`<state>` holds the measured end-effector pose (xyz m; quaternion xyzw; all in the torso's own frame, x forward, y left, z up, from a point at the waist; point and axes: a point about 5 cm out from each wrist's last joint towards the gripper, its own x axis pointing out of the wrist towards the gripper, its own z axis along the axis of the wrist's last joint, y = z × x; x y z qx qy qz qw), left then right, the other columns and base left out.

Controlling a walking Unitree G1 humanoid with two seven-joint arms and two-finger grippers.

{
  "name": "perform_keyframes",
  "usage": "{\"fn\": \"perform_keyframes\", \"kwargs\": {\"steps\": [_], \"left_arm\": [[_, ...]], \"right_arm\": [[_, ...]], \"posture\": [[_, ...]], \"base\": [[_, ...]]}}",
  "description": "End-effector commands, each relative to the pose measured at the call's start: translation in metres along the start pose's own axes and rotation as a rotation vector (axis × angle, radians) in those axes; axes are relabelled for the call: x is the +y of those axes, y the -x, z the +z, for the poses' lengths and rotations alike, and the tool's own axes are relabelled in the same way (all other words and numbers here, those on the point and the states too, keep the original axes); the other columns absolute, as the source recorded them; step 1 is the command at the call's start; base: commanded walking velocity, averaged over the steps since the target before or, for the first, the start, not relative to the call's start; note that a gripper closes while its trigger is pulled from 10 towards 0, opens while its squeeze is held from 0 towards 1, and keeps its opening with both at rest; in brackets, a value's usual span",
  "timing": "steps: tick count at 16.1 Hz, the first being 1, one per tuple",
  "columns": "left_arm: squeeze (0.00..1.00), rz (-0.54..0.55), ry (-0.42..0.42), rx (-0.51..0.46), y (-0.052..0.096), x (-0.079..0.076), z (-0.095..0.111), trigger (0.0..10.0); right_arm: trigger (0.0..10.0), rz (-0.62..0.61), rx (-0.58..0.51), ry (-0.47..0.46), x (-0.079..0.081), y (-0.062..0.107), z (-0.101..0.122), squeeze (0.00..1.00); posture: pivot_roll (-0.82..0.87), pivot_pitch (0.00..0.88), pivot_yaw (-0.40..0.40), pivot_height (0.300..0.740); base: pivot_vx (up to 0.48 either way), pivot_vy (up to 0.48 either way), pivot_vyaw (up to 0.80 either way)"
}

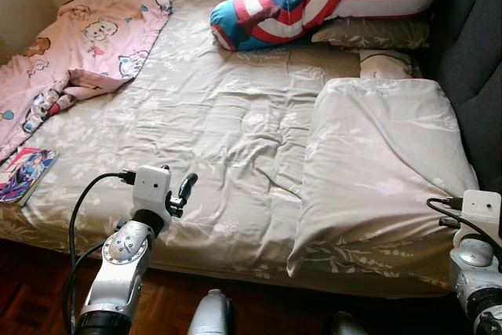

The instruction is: Clean up the room

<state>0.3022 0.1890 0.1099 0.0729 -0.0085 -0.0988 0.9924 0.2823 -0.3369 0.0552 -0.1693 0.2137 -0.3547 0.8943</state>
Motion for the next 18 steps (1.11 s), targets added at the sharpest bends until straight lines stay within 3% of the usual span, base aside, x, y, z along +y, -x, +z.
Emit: {"fn": "perform_keyframes", "kwargs": {"steps": [1,6,7,8,11,13,14,15,17,18], "left_arm": [[0.0,0.004,-0.004,0.006,0.003,0.002,-0.004,10.0],[0.0,0.009,0.004,0.005,0.005,0.003,-0.004,10.0],[0.0,0.009,0.005,0.005,0.004,0.003,-0.004,10.0],[0.0,0.009,0.006,0.004,0.004,0.002,-0.004,10.0],[0.0,0.005,0.01,0.003,0.004,0.0,-0.005,10.0],[0.0,0.008,0.013,0.003,0.004,0.0,-0.005,10.0],[0.0,0.017,0.022,0.003,0.004,0.0,-0.006,10.0],[0.0,0.021,0.025,0.003,0.004,0.0,-0.006,10.0],[0.0,0.05,0.074,0.0,0.003,-0.001,-0.009,10.0],[0.0,0.061,0.09,0.001,0.002,-0.001,-0.01,10.0]], "right_arm": [[10.0,-0.097,-0.061,-0.016,-0.02,-0.007,0.013,0.0],[10.0,-0.082,-0.092,-0.022,-0.011,-0.004,0.017,0.0],[10.0,-0.079,-0.107,-0.016,-0.011,-0.004,0.02,0.99],[10.0,-0.078,-0.123,-0.006,-0.01,-0.004,0.022,1.0],[10.0,-0.07,-0.16,0.01,-0.006,-0.003,0.028,1.0],[10.0,0.003,-0.231,-0.06,0.006,0.002,0.037,1.0],[10.0,0.113,-0.269,-0.122,0.021,0.008,0.042,0.2],[10.0,0.153,-0.278,-0.144,0.027,0.01,0.044,0.0],[10.0,0.408,-0.33,-0.267,0.066,0.034,0.048,0.0],[10.0,0.449,-0.326,-0.303,0.074,0.04,0.044,0.0]], "posture": [[0.03,0.091,0.05,0.669],[0.04,0.082,0.048,0.669],[0.04,0.08,0.047,0.669],[0.04,0.079,0.046,0.669],[0.04,0.076,0.045,0.669],[0.03,0.075,0.043,0.669],[0.03,0.074,0.042,0.669],[0.03,0.074,0.042,0.669],[0.02,0.07,0.026,0.669],[0.02,0.068,0.023,0.669]], "base": [[0.0,0.0,0.0],[0.0,0.0,0.0],[0.0,0.0,0.0],[0.0,0.0,0.0],[0.0,0.0,0.0],[0.0,0.0,0.0],[0.0,0.0,0.0],[0.0,0.0,0.0],[0.0,0.0,0.0],[0.0,0.0,0.0]]}}
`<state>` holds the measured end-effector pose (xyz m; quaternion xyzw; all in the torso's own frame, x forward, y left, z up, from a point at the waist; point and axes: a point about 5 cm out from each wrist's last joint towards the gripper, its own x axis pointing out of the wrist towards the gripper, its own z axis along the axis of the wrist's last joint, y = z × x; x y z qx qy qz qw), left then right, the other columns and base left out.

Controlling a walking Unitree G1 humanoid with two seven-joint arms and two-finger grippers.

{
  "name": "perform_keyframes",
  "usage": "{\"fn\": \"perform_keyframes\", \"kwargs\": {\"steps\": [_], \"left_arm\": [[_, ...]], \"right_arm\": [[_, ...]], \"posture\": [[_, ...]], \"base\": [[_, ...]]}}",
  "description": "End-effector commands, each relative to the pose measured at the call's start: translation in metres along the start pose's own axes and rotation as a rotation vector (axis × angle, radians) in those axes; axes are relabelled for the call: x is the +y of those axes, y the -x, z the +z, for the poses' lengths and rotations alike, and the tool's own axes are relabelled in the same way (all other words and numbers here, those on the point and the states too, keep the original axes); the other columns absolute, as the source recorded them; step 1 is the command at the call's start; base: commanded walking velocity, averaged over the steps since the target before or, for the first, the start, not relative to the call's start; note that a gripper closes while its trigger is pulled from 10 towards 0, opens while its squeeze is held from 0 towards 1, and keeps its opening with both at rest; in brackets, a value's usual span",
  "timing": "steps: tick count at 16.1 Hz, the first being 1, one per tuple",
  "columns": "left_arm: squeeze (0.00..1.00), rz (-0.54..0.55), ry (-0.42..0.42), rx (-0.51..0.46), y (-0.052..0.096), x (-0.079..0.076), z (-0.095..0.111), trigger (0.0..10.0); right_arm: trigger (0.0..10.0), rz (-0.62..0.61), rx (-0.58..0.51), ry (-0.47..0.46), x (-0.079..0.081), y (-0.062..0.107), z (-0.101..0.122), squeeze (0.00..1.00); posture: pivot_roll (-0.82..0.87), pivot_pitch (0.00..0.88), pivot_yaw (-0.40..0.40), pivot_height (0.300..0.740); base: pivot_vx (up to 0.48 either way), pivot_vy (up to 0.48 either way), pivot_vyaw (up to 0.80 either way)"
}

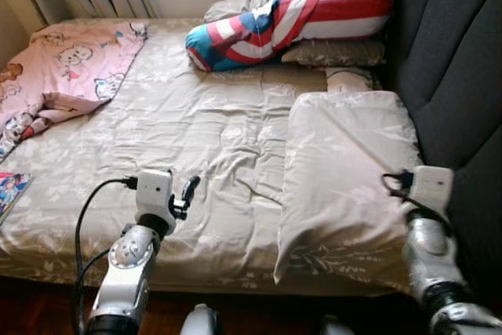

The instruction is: Clean up the room

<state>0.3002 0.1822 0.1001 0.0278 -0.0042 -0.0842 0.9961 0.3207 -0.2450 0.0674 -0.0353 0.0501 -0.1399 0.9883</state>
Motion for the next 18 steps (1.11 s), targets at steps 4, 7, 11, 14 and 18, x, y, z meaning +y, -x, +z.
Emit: {"fn": "perform_keyframes", "kwargs": {"steps": [4,7,11,14,18], "left_arm": [[0.0,0.115,0.058,0.004,0.001,0.015,-0.005,10.0],[0.0,0.127,0.049,0.002,-0.001,0.017,-0.005,10.0],[0.0,0.151,0.04,0.008,0.001,0.019,-0.009,10.0],[0.0,0.169,0.047,0.031,0.001,0.024,-0.014,10.0],[0.0,0.173,0.065,0.163,0.009,0.028,-0.046,10.0]], "right_arm": [[10.0,0.054,0.002,-0.093,0.009,0.012,-0.01,0.0],[10.0,0.096,0.0,-0.128,0.015,0.015,-0.012,0.0],[10.0,0.104,0.017,-0.145,0.019,0.016,-0.014,0.0],[10.0,0.111,0.053,-0.149,0.021,0.023,-0.025,0.0],[10.0,0.071,0.237,-0.15,0.012,0.041,-0.064,0.0]], "posture": [[0.01,0.059,0.011,0.673],[0.01,0.052,0.002,0.708],[0.01,0.046,0.0,0.74],[0.01,0.037,0.004,0.74],[0.01,0.012,0.007,0.74]], "base": [[0.0,0.0,0.0],[0.0,0.0,0.0],[0.0,0.0,0.0],[0.0,0.0,0.0],[0.0,0.0,0.0]]}}
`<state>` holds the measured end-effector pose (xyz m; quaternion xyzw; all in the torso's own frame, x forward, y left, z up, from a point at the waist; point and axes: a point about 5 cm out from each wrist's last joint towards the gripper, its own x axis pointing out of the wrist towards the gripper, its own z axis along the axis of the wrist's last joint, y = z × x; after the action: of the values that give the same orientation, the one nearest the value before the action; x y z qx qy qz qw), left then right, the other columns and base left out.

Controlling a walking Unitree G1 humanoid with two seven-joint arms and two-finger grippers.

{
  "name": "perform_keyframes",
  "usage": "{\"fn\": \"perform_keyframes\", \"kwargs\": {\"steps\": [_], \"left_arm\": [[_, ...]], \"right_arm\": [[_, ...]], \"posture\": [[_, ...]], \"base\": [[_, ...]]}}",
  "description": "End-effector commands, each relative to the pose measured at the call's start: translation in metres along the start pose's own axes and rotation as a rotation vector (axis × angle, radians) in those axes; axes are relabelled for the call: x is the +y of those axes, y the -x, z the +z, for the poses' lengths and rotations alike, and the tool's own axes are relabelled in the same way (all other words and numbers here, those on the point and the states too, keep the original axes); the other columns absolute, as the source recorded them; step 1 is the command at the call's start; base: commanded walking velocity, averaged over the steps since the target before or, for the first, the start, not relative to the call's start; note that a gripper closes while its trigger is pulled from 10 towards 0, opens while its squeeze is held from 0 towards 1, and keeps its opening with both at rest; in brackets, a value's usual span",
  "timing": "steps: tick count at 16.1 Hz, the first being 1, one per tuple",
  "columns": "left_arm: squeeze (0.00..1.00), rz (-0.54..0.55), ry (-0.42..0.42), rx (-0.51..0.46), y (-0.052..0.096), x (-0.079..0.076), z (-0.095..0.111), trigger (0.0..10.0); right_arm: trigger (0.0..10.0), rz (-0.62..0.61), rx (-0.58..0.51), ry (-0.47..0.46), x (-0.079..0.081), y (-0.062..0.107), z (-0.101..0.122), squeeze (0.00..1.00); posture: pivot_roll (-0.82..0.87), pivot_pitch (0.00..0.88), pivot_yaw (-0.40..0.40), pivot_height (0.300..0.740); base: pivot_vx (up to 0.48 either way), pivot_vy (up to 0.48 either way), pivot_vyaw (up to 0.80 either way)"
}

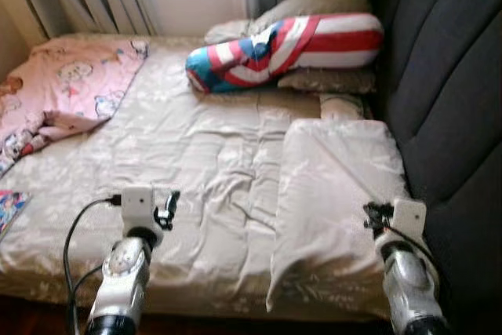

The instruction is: Clean up the room

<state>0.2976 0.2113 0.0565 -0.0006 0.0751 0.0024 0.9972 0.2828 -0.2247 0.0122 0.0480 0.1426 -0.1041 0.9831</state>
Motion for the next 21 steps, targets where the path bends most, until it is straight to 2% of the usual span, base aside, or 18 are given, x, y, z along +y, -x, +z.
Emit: {"fn": "perform_keyframes", "kwargs": {"steps": [1,4,6,8,10,12,14,16,18,19,20,21], "left_arm": [[0.0,0.014,-0.001,0.071,0.004,0.007,-0.016,10.0],[0.0,0.042,-0.018,0.266,0.023,0.017,-0.061,10.0],[0.0,0.05,-0.021,0.332,0.033,0.02,-0.076,10.0],[0.0,0.055,-0.009,0.429,0.047,0.02,-0.097,10.0],[0.0,0.065,-0.01,0.532,0.063,0.018,-0.117,10.0],[0.0,0.068,-0.002,0.586,0.071,0.013,-0.127,10.0],[0.0,0.069,0.008,0.593,0.072,0.011,-0.128,10.0],[0.0,0.046,-0.026,0.642,0.076,0.007,-0.135,10.0],[0.0,0.051,-0.02,0.656,0.079,0.006,-0.137,10.0],[0.0,0.05,-0.021,0.66,0.08,0.005,-0.138,10.0],[0.0,0.04,-0.033,0.675,0.083,0.005,-0.141,10.0],[0.0,0.041,-0.036,0.688,0.086,0.007,-0.143,10.0]], "right_arm": [[10.0,-0.038,0.095,-0.024,-0.009,0.009,-0.022,0.0],[10.0,-0.116,0.254,-0.013,-0.027,0.031,-0.058,0.0],[10.0,-0.147,0.305,-0.008,-0.035,0.039,-0.069,0.0],[10.0,-0.18,0.391,-0.021,-0.045,0.055,-0.087,0.0],[10.0,-0.143,0.462,-0.018,-0.038,0.067,-0.104,0.0],[10.0,-0.137,0.543,-0.007,-0.034,0.08,-0.119,0.0],[10.0,-0.126,0.582,0.005,-0.031,0.086,-0.126,0.0],[10.0,-0.107,0.605,0.014,-0.029,0.087,-0.128,0.0],[10.0,-0.102,0.609,0.025,-0.028,0.087,-0.128,0.0],[10.0,-0.105,0.608,0.028,-0.029,0.087,-0.128,0.19],[10.0,-0.119,0.603,0.032,-0.029,0.087,-0.128,1.0],[10.0,-0.122,0.607,0.033,-0.029,0.087,-0.128,1.0]], "posture": [[0.01,0.008,0.007,0.74],[0.0,0.0,0.01,0.74],[0.0,0.0,0.011,0.74],[0.0,0.0,0.011,0.74],[0.0,0.0,0.011,0.74],[0.0,0.0,0.008,0.74],[0.01,0.0,0.008,0.74],[0.0,0.0,0.008,0.74],[-0.01,0.0,0.011,0.74],[-0.01,0.0,0.011,0.74],[0.0,0.002,0.014,0.74],[-0.01,0.004,0.015,0.74]], "base": [[0.0,0.0,0.0],[0.0,0.0,0.0],[0.0,0.0,0.0],[0.0,0.0,0.0],[0.0,0.0,0.0],[0.0,0.0,0.0],[0.0,0.0,0.0],[0.0,0.0,0.0],[0.0,0.0,0.0],[0.0,0.0,0.0],[0.0,0.0,0.0],[0.0,0.0,0.0]]}}
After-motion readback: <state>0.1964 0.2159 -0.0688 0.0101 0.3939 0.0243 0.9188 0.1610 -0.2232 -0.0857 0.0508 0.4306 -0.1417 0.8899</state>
